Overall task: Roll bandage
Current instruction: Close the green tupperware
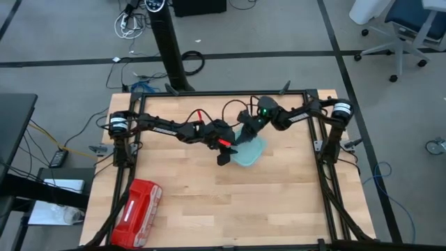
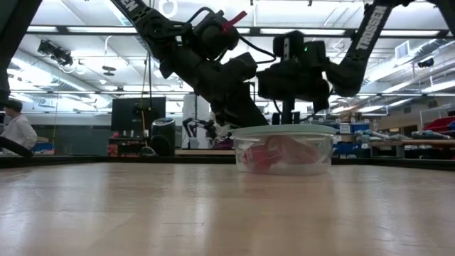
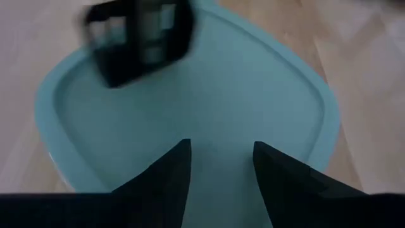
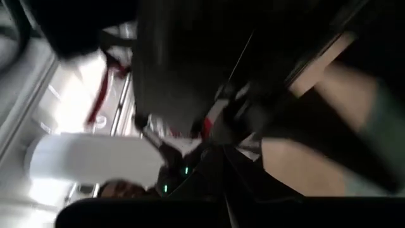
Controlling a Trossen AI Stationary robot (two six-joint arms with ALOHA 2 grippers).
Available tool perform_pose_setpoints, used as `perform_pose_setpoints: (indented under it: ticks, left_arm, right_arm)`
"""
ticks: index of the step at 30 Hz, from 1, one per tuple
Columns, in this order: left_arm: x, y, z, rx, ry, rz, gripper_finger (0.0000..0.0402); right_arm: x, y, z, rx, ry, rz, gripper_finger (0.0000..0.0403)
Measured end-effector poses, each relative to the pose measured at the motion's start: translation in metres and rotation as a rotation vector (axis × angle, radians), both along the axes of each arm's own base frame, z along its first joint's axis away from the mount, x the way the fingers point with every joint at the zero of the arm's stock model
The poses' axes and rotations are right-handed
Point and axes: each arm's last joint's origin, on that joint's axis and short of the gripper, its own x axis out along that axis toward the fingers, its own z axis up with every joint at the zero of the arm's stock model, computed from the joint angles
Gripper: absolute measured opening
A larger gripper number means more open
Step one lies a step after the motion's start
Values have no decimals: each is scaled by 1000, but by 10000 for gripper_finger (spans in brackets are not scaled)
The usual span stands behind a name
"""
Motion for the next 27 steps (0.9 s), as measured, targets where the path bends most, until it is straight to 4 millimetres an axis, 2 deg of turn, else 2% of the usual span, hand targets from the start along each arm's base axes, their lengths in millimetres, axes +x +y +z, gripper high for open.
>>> perform_pose_setpoints:
  ticks: [4,13,21,27]
  left_arm:
    - [-1,-1,-1,-10,17,-7,177]
    - [-2,-1,-1,-13,23,-8,177]
    - [-1,-1,-1,-40,15,14,177]
    - [-1,-1,-1,-51,13,23,177]
  right_arm:
    - [-1,-16,-4,14,17,-51,7]
    - [-7,-35,0,-25,-27,-108,7]
    - [-8,-38,3,115,68,-139,7]
    - [-4,-34,-1,152,123,-175,7]
